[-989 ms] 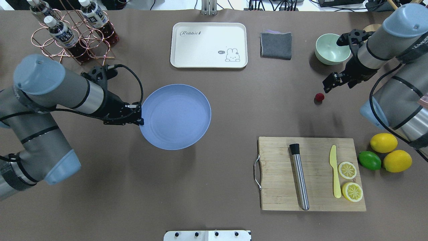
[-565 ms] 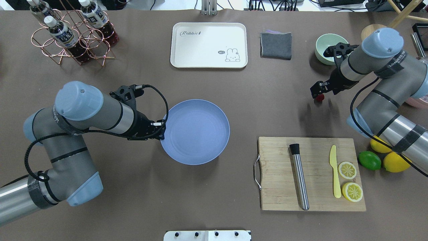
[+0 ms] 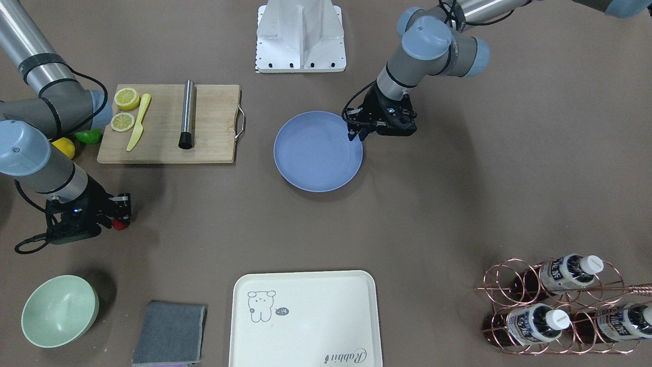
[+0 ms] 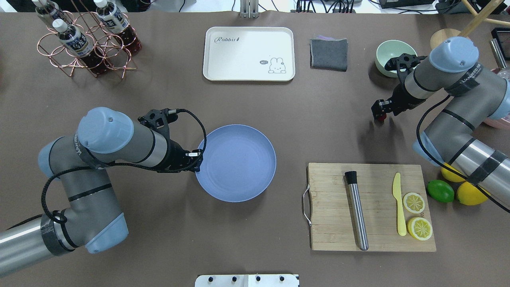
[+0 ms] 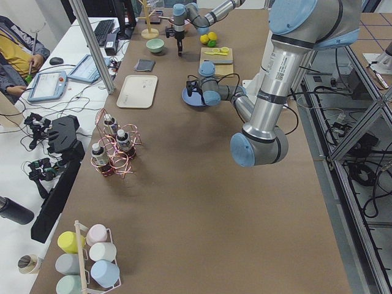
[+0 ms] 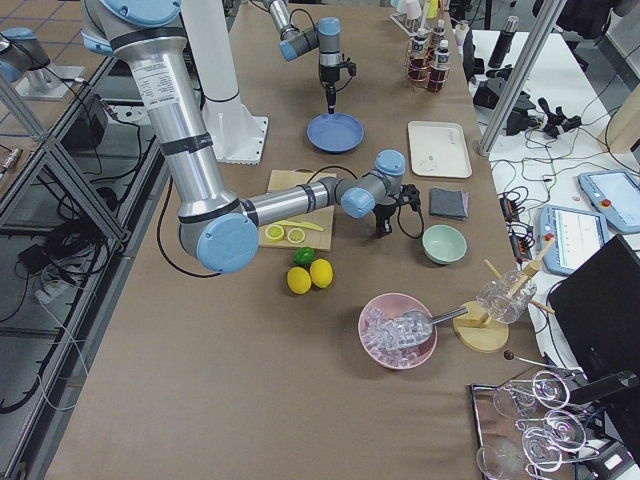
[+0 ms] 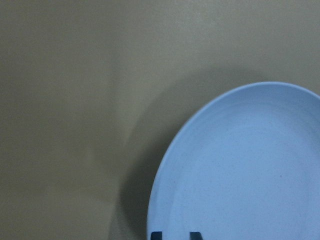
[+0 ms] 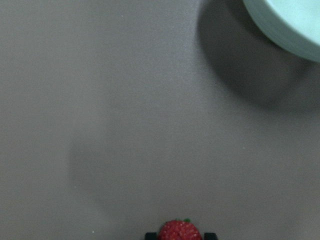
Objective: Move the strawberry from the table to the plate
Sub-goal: 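Lift the strawberry with right gripper while left gripper releases plate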
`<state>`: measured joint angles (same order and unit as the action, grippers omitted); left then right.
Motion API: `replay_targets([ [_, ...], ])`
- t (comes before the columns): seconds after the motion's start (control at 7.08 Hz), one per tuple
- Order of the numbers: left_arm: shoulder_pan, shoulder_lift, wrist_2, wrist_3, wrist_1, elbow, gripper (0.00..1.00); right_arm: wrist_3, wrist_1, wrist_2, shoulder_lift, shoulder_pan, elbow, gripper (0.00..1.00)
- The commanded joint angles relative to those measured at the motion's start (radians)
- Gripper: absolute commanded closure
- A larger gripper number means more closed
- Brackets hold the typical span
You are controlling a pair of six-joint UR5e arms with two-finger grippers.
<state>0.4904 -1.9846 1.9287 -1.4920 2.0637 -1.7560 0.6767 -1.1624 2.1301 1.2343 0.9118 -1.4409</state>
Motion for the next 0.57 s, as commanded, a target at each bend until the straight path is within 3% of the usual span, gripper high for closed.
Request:
replay_targets([
  [0.0,0.005,0.003,-0.004,0.001,-0.014,-0.038,0.04,0.006,-0.014,0.042,-0.018,0.013,-0.018,1.00],
  [0.14,0.041,0.009,0.024,0.007,-0.020,-0.059,0.04,0.007,-0.069,0.062,-0.041,0.025,-0.065,1.00],
  [0.28,0.116,0.038,0.079,0.022,-0.019,-0.066,0.04,0.038,-0.194,0.062,-0.089,0.022,-0.147,1.00],
  [0.42,0.170,0.073,0.108,0.129,-0.020,-0.071,0.04,0.123,-0.283,0.059,-0.151,-0.012,-0.211,1.00],
])
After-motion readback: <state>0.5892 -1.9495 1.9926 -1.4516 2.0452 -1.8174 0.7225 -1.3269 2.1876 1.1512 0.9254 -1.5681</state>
